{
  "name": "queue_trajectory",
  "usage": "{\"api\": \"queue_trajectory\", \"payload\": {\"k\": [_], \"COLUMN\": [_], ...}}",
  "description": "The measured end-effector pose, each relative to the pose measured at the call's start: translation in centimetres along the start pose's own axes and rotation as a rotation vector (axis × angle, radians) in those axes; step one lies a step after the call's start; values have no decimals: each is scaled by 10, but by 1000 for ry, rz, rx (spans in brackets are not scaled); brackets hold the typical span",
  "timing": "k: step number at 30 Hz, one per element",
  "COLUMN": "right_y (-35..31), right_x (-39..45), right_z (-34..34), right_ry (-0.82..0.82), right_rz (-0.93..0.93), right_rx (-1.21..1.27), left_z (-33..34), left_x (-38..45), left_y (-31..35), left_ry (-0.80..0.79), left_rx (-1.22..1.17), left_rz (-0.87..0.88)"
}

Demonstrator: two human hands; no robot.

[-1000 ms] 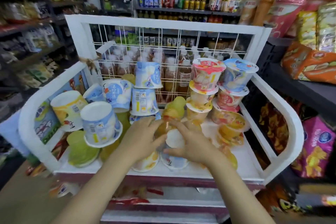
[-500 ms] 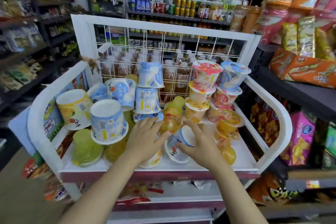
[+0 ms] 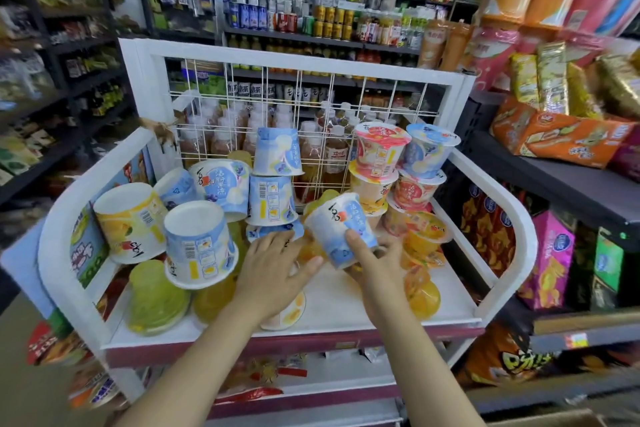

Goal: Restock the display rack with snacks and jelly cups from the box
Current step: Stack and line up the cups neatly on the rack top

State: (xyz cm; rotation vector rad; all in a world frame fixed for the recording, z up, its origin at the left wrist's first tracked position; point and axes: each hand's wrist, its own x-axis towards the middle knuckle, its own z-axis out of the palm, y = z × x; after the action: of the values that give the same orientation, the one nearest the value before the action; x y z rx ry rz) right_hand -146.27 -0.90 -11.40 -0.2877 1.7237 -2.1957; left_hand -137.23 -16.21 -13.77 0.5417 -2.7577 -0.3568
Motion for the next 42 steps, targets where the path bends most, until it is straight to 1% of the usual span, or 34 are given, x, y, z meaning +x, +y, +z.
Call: {"api": "queue_trajectory", "payload": {"k": [2,4,6,9,12,14,17,19,21,22,23,25,28,31,34,36,39,42], "right_y": [5,7,4,0,-4,-8,-9,-9,-4,1,8,24,41,45,39,33,32,34], "right_x": [-4,-5,-5,-6,-9,-11,-8,-5,-3,-2,-2,-1,-2,-2,-5,-6,0,6], "right_z": [7,7,3,-3,-9,-12,-20,-27,-35,-39,-41,-41,-38,-41,-38,-28,-14,-11], "right_ry": [-62,-124,-200,-308,-350,-352,-332,-294,-290,-284,-266,-219,-178,-142,-121,-178,-327,-346], "right_rz": [-1,-61,-112,-114,-158,-213,-297,-334,-365,-382,-409,-504,-590,-622,-698,-715,-662,-604], "right_rx": [-39,-127,-208,-255,-235,-265,-381,-495,-617,-695,-784,-936,-1038,-1168,-1275,-1321,-1451,-1552], "left_z": [1,0,-6,-19,-28,-28,-23,-18,-6,0,5,12,21,23,23,23,22,19], "left_x": [1,2,3,0,-6,-8,-5,-5,-7,-9,-12,-20,-29,-33,-32,-32,-33,-33], "left_y": [-2,-4,-4,2,12,19,26,23,10,4,-1,-8,-17,-21,-20,-19,-18,-17], "left_ry": [19,6,27,96,51,15,-49,-6,18,14,7,29,105,104,108,106,84,63], "left_rx": [-72,-174,-353,-672,-936,-979,-909,-694,-370,-218,-117,-18,-51,-120,-166,-190,-214,-219], "left_rz": [10,17,23,14,-30,-52,-56,5,104,120,114,96,57,41,30,20,10,4]}}
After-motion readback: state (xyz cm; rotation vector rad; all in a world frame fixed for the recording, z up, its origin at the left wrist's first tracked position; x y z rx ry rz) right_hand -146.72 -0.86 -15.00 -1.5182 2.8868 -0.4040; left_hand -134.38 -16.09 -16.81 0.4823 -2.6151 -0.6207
